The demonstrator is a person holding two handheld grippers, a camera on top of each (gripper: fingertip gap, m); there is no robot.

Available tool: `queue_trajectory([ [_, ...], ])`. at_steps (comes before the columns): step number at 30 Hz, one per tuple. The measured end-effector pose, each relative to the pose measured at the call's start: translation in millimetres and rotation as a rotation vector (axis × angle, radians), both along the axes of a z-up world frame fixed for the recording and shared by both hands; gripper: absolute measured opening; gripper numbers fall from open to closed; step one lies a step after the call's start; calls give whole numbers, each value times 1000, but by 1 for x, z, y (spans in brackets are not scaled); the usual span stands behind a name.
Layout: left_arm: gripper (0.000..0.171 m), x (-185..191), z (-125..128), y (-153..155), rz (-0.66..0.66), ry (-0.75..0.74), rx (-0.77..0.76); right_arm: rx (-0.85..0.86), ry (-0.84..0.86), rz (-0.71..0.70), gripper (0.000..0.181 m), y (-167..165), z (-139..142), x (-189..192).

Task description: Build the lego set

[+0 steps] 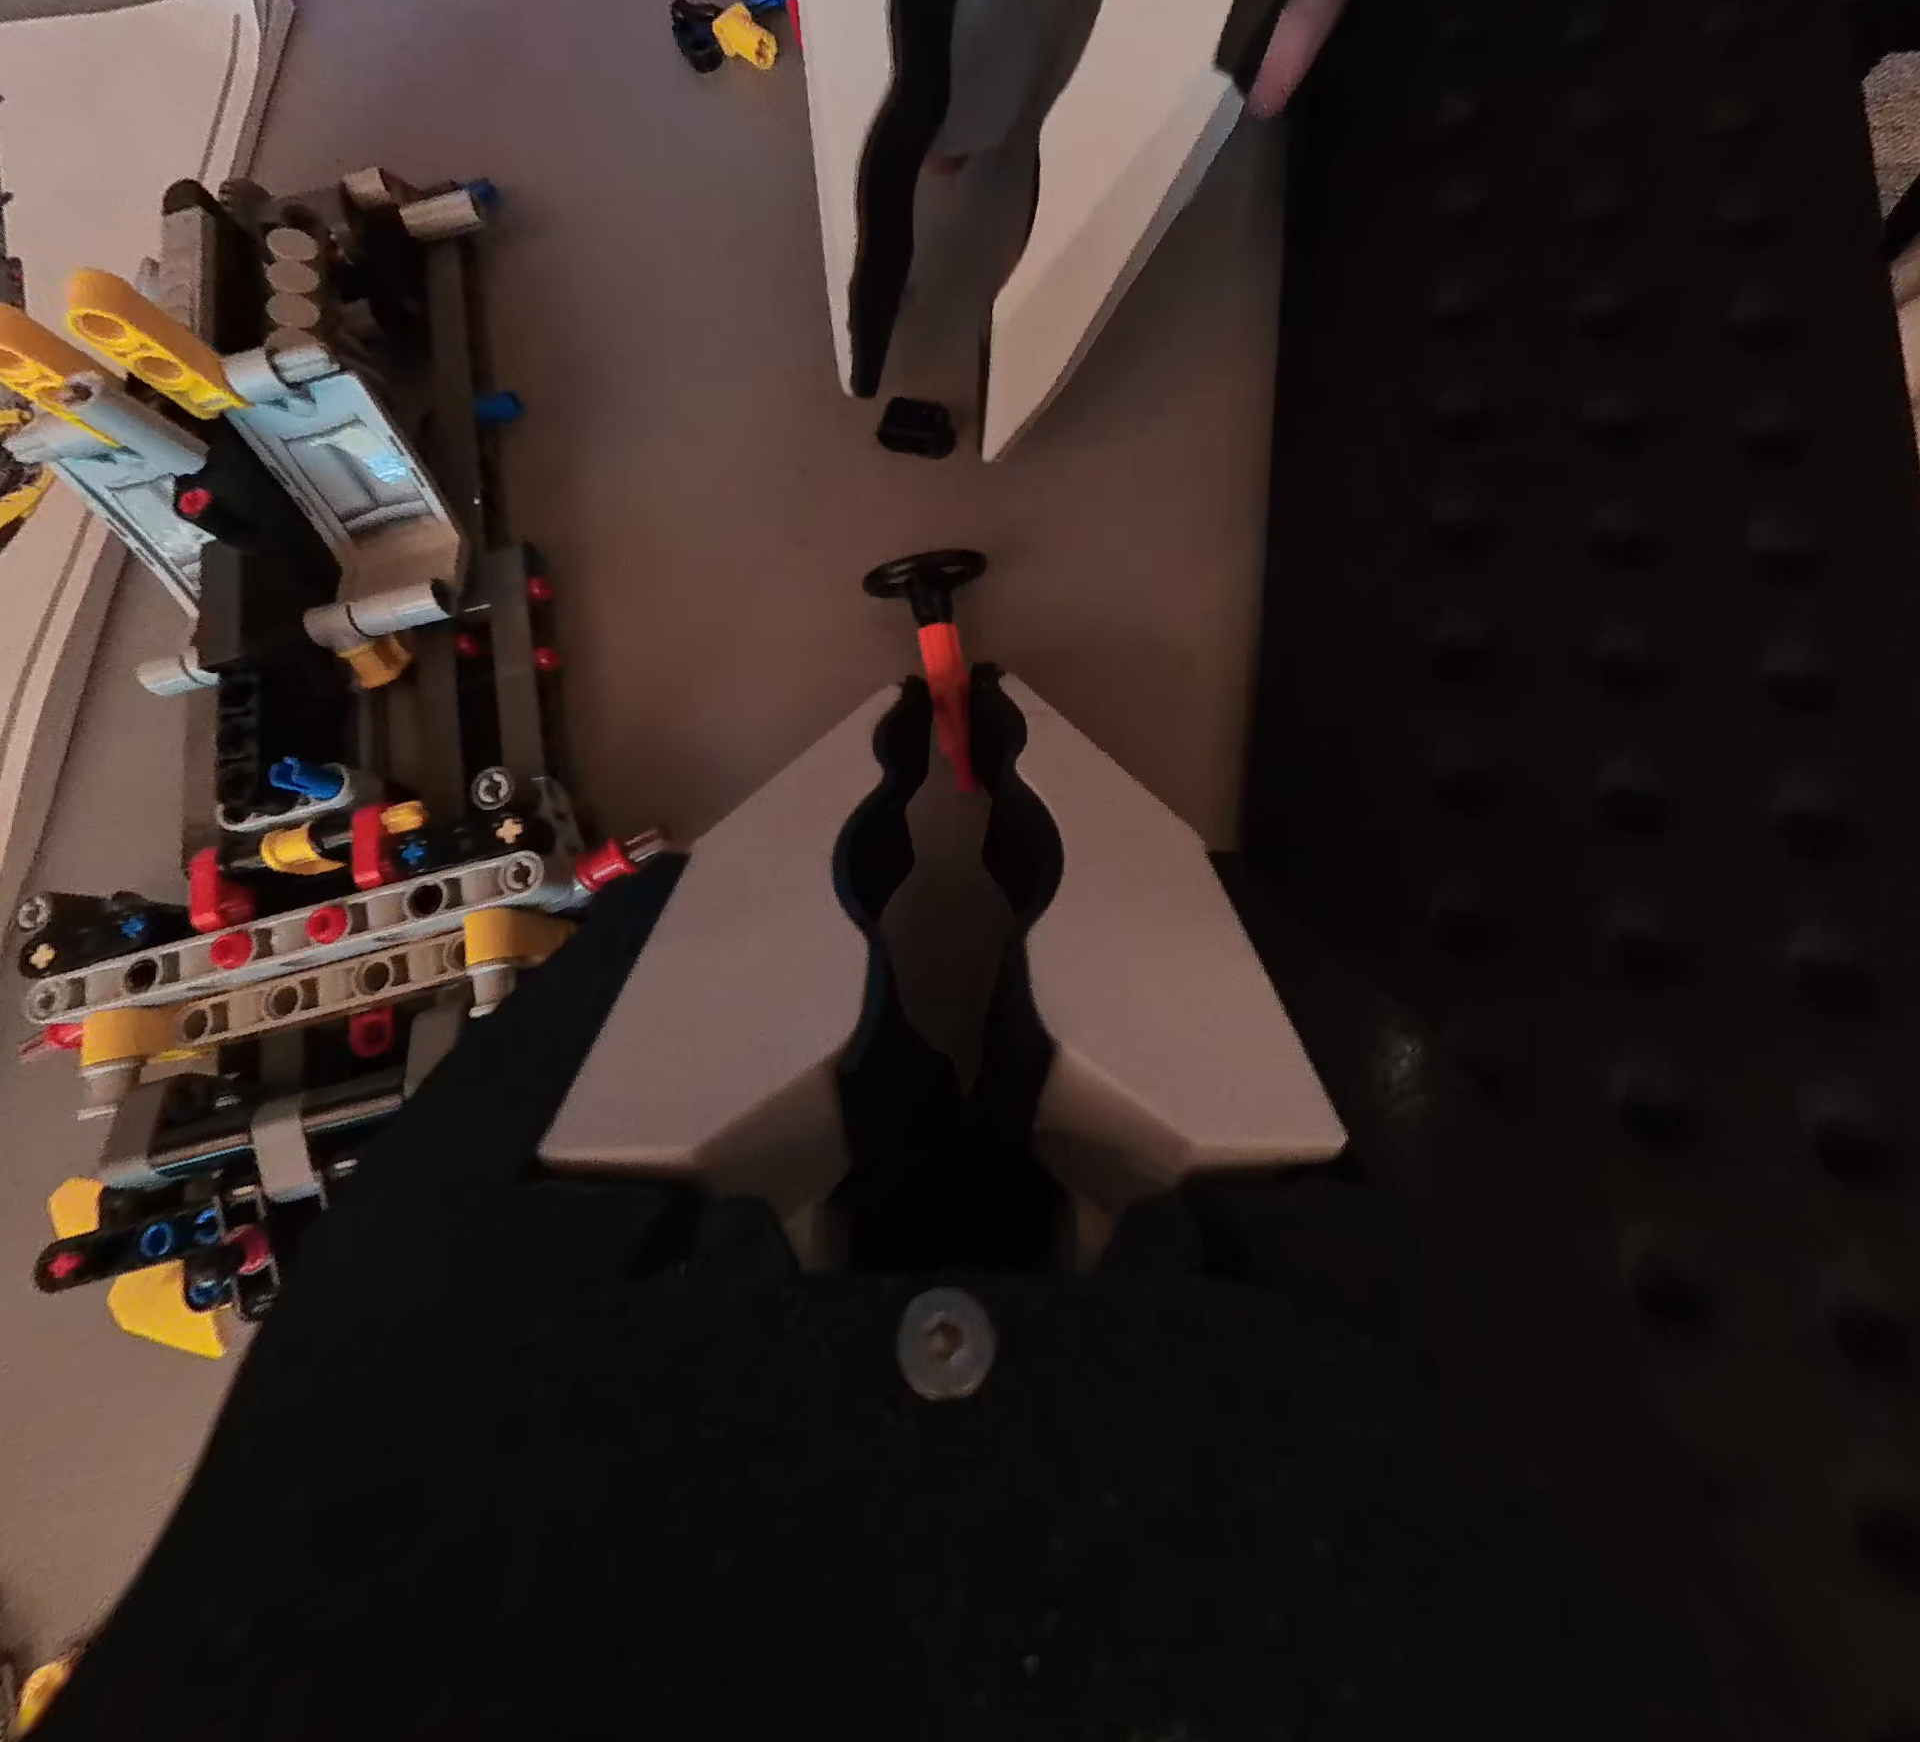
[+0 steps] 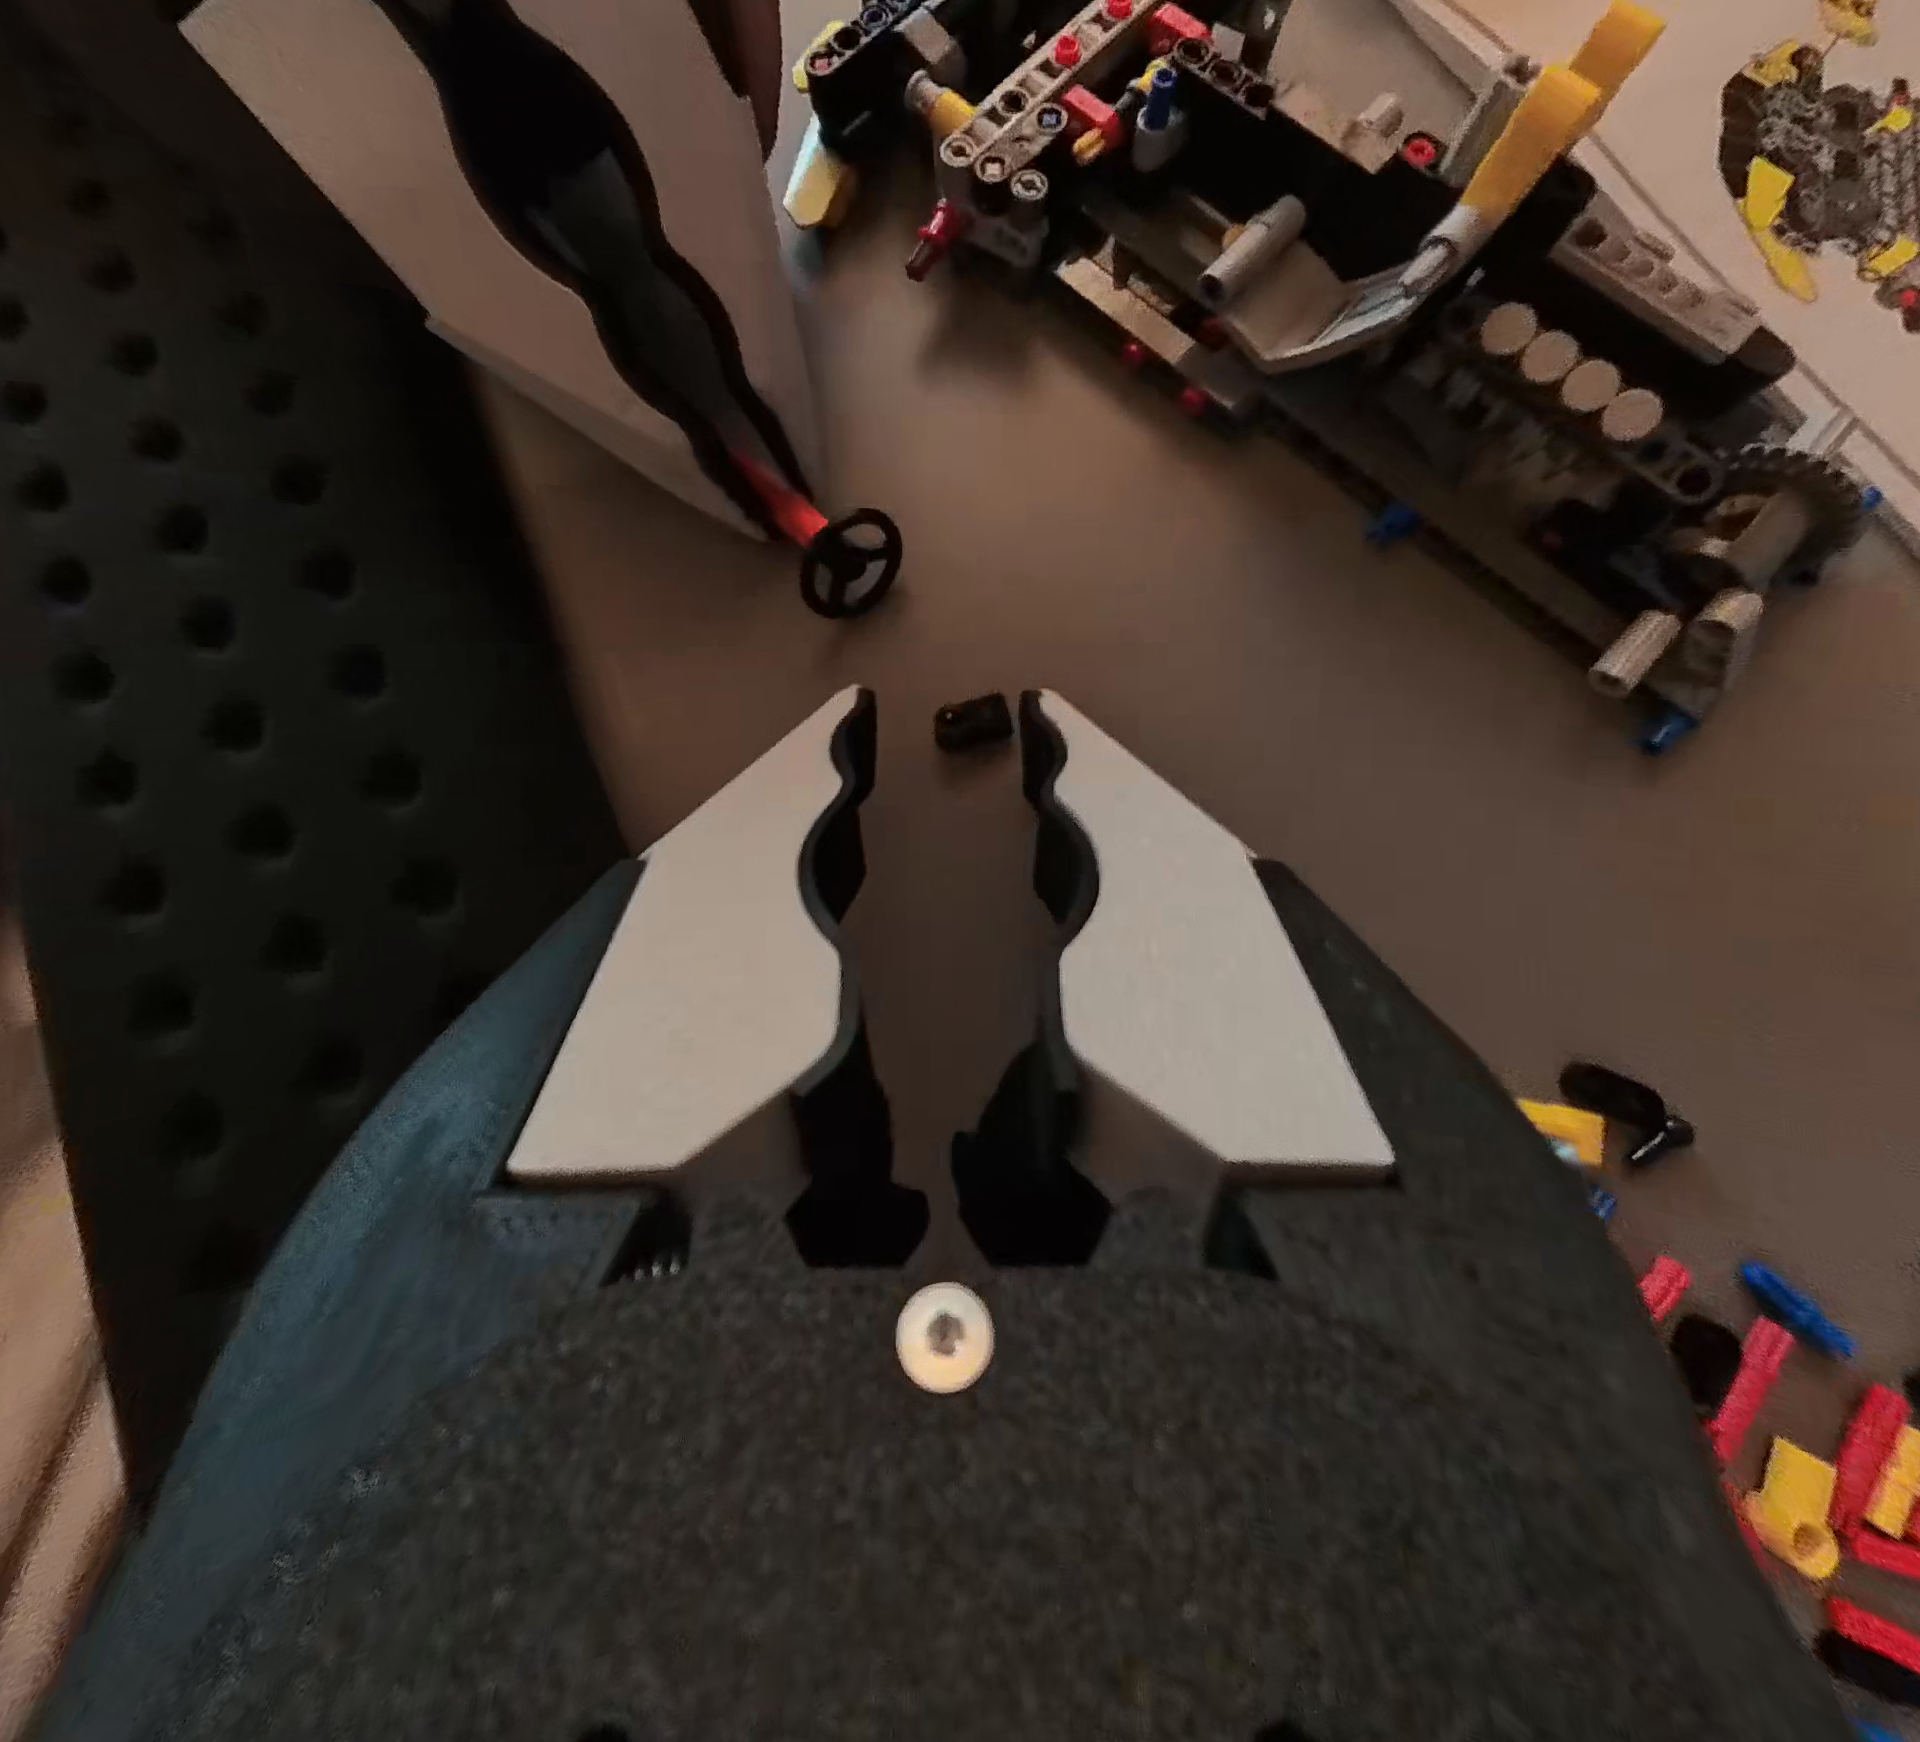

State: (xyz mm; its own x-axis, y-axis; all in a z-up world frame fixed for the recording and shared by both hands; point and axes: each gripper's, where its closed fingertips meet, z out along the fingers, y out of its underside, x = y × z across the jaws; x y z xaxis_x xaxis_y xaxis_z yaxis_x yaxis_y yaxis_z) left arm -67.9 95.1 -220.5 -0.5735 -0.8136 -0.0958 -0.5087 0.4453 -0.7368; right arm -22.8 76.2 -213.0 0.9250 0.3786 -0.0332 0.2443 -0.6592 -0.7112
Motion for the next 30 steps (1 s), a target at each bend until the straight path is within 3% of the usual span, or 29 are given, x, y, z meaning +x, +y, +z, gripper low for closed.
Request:
queue_trajectory([
  [13,17,-1,6,2,16,11,-71,-10,-55,5,24,2,-9,1],
  [26,18,1,32,8,65,9,-294,-7,-67,14,25,-3,-9,7],
  [30,18,2,38,7,76,25,-360,23,-74,38,17,1,-9,1],
])
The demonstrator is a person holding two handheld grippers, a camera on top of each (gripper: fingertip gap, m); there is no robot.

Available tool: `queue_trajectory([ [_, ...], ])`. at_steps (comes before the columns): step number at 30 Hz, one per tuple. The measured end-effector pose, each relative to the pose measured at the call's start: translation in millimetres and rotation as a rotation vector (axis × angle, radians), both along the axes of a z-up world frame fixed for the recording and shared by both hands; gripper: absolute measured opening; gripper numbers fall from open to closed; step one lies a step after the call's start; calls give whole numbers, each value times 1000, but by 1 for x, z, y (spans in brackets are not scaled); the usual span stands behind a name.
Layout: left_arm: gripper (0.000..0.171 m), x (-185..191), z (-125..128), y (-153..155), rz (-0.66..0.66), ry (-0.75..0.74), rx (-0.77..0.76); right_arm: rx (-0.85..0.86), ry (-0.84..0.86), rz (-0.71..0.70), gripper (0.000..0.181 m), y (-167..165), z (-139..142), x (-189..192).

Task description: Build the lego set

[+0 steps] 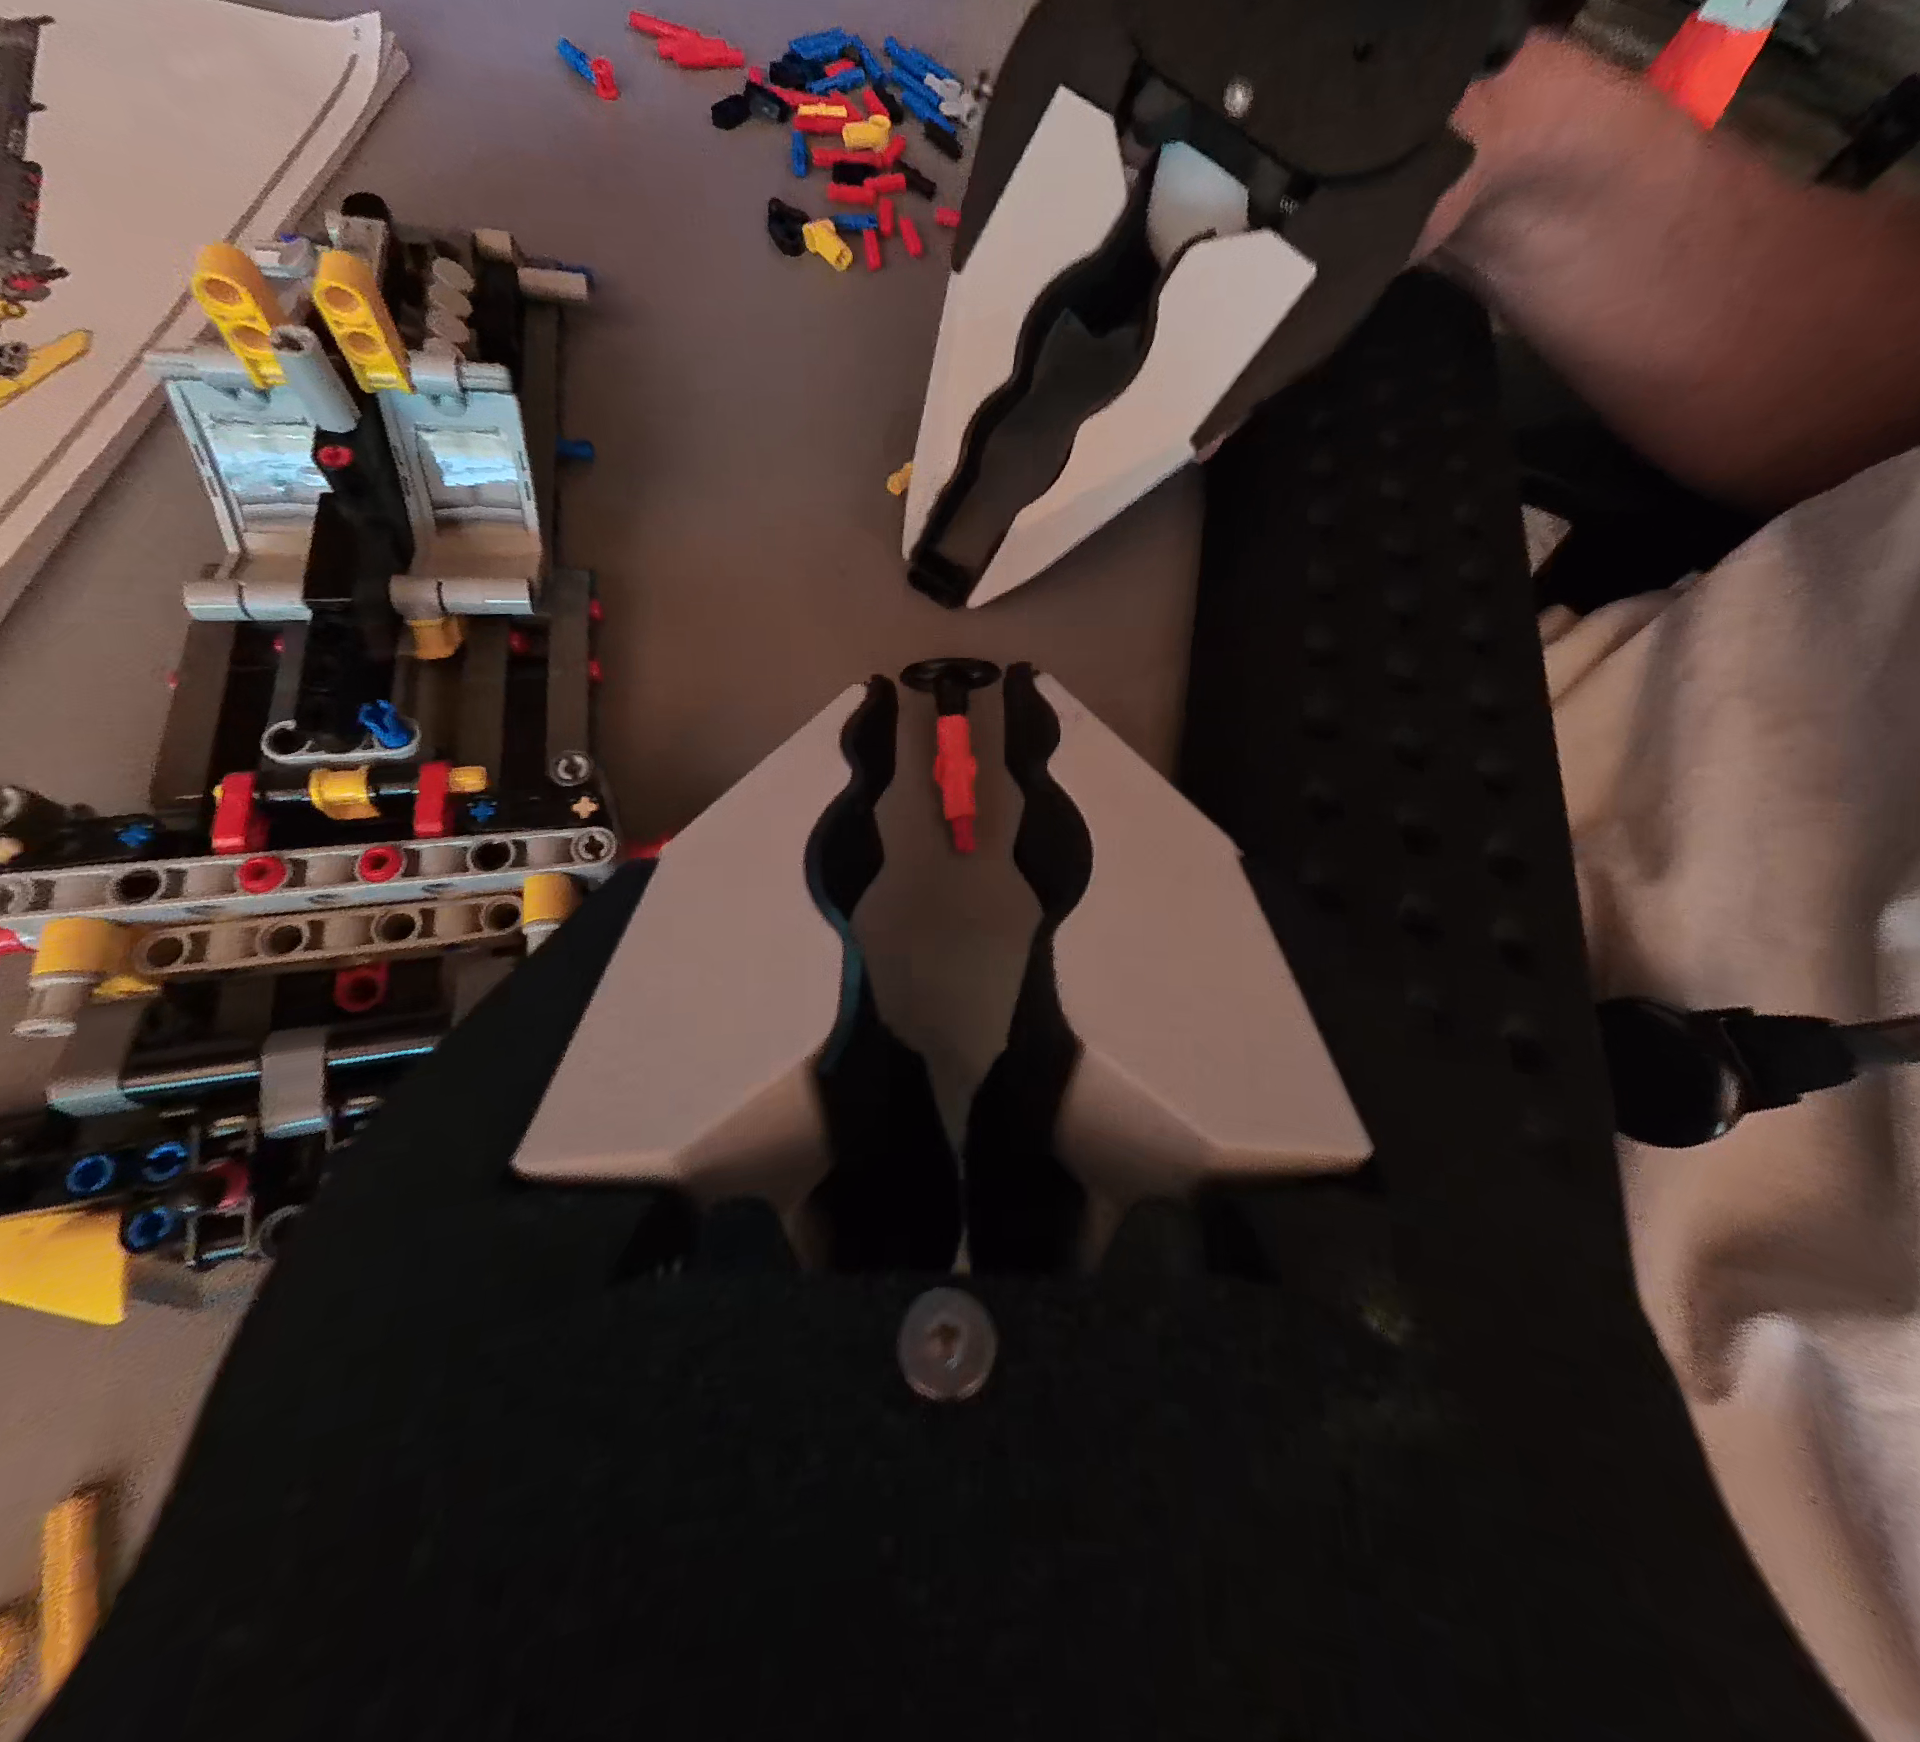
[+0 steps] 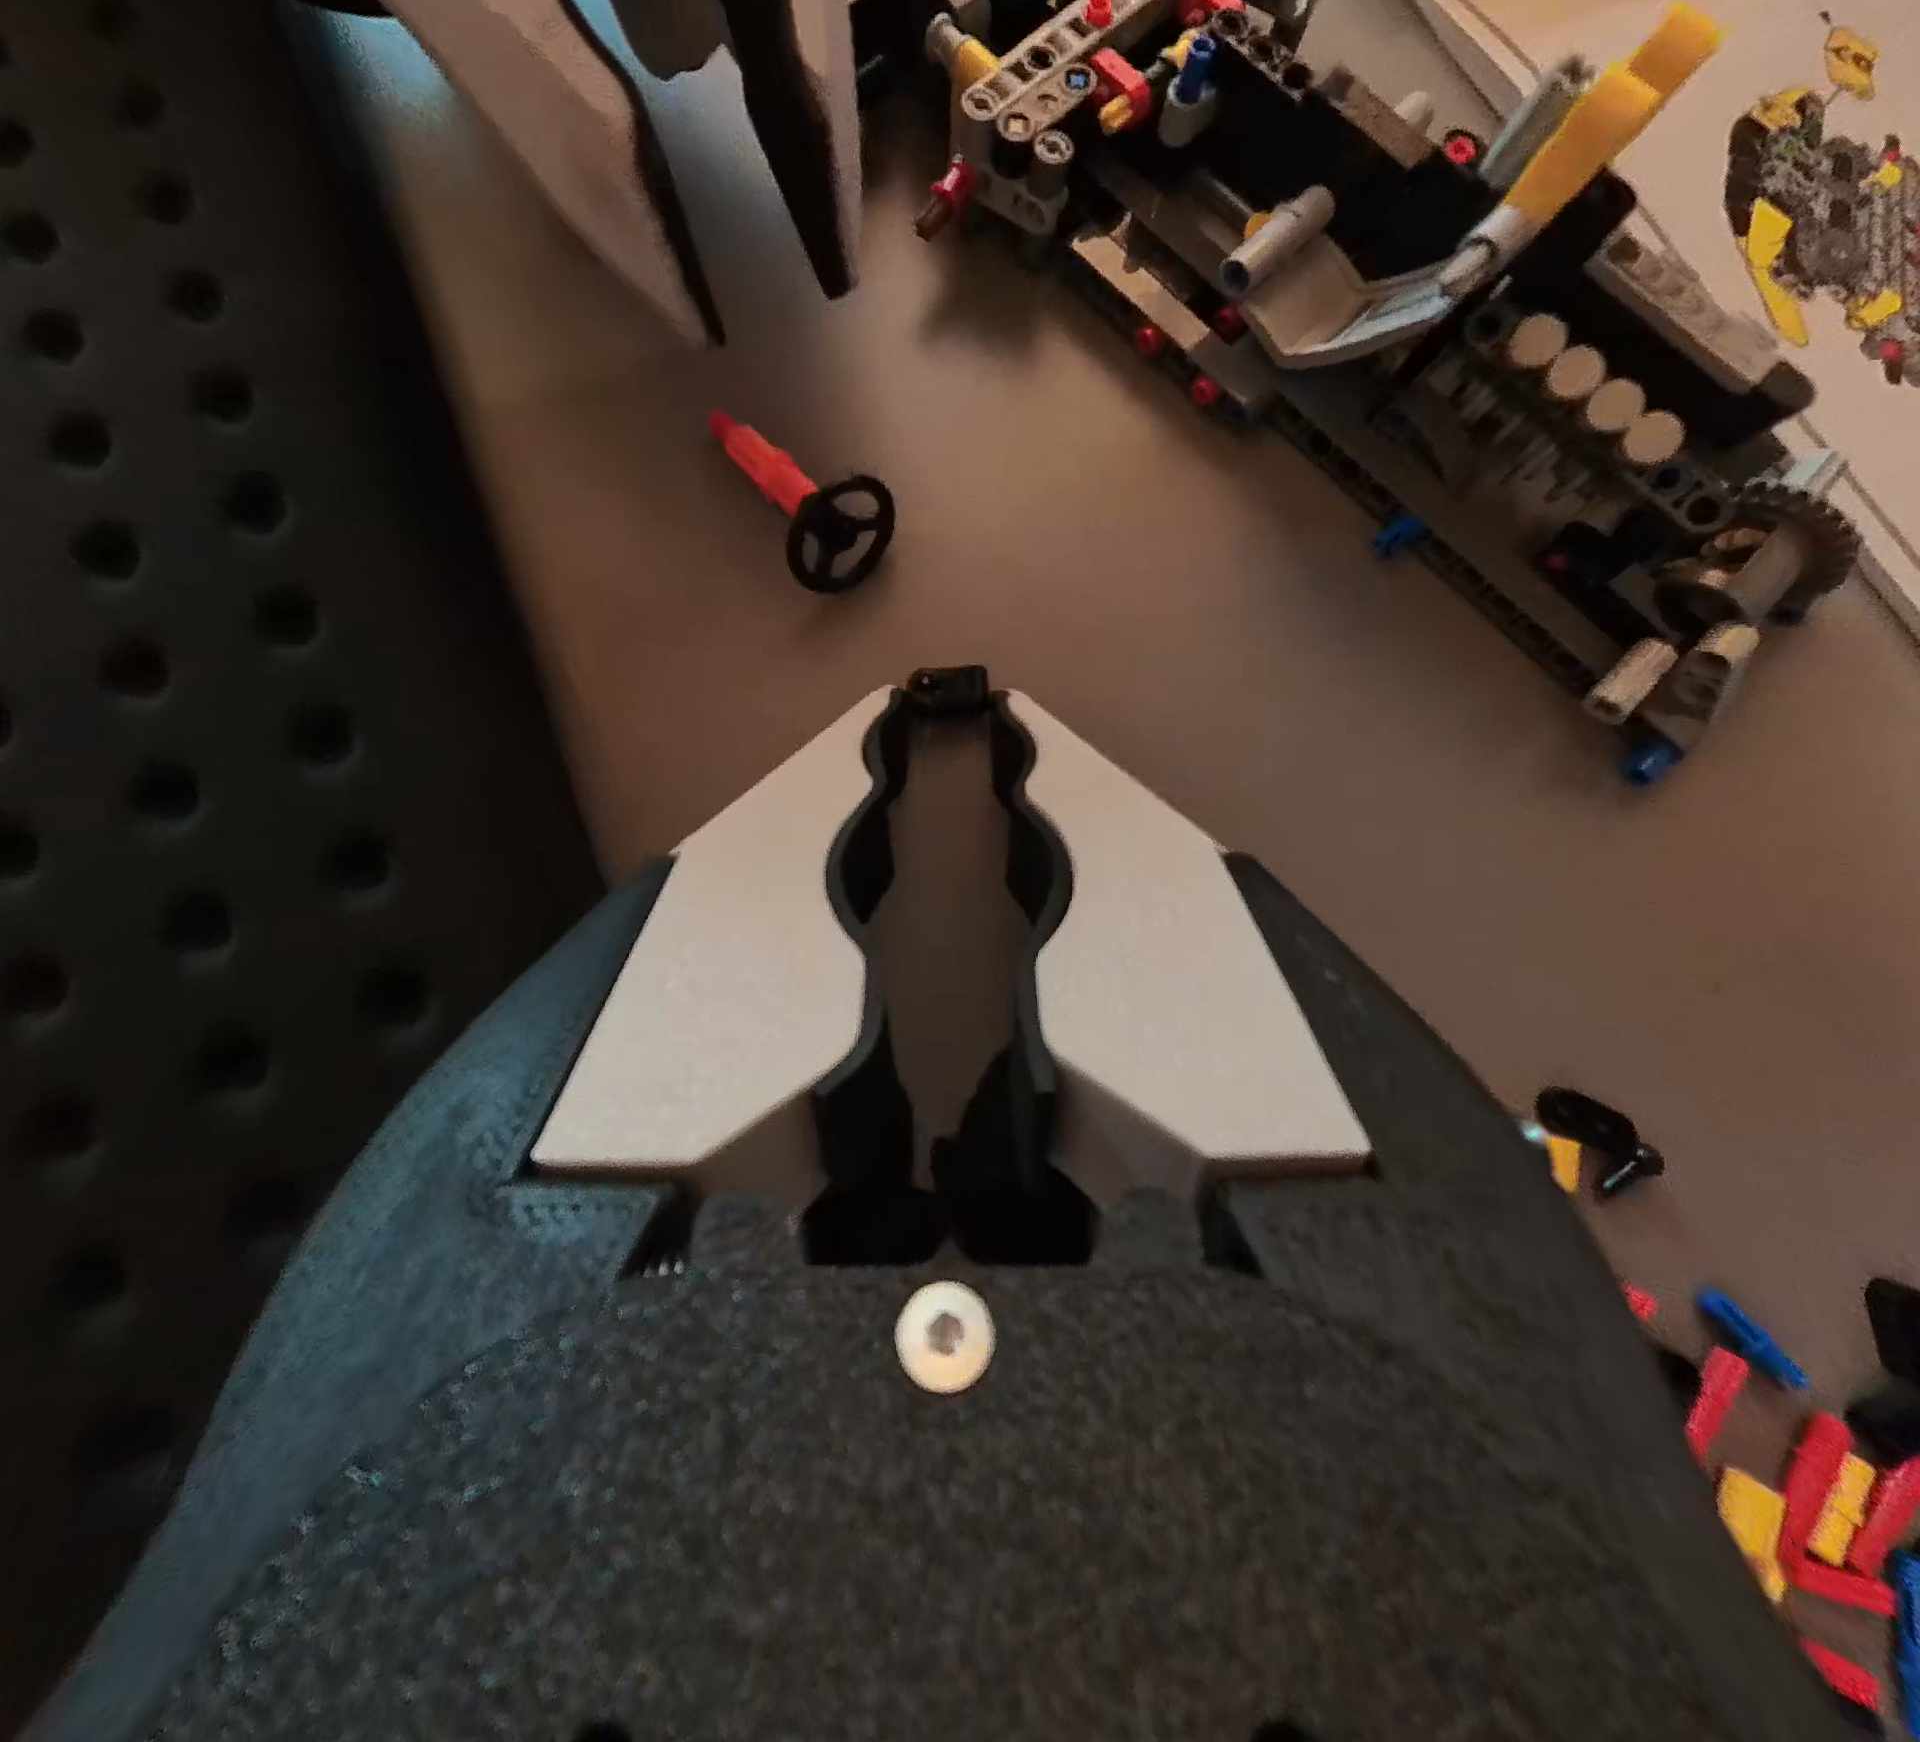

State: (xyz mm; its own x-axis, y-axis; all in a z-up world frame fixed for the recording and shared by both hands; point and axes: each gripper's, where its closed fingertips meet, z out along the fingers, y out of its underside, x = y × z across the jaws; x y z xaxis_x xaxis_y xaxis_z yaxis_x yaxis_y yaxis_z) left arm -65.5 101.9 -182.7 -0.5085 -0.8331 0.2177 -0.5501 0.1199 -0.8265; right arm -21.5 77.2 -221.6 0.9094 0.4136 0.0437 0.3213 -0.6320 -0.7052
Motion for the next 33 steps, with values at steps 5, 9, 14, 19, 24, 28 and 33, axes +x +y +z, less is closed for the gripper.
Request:
queue_trajectory([
  [5,11,6,7,2,46,60,-139,109,-223,18,14,13,19,2],
  [9,16,8,20,-1,57,85,-294,261,-427,55,14,28,53,-14],
  [14,16,8,22,1,65,114,-378,298,-555,94,14,38,58,-31],
  [19,8,7,17,2,74,130,-367,291,-620,95,14,41,58,-33],
  [24,7,4,21,-1,34,142,-433,312,-699,124,14,39,61,-37],
  [28,6,-16,61,-16,-184,147,-781,476,-450,121,16,37,87,-54],
  [33,6,-36,108,-22,-391,101,-1078,611,-40,176,14,26,122,-77],
])
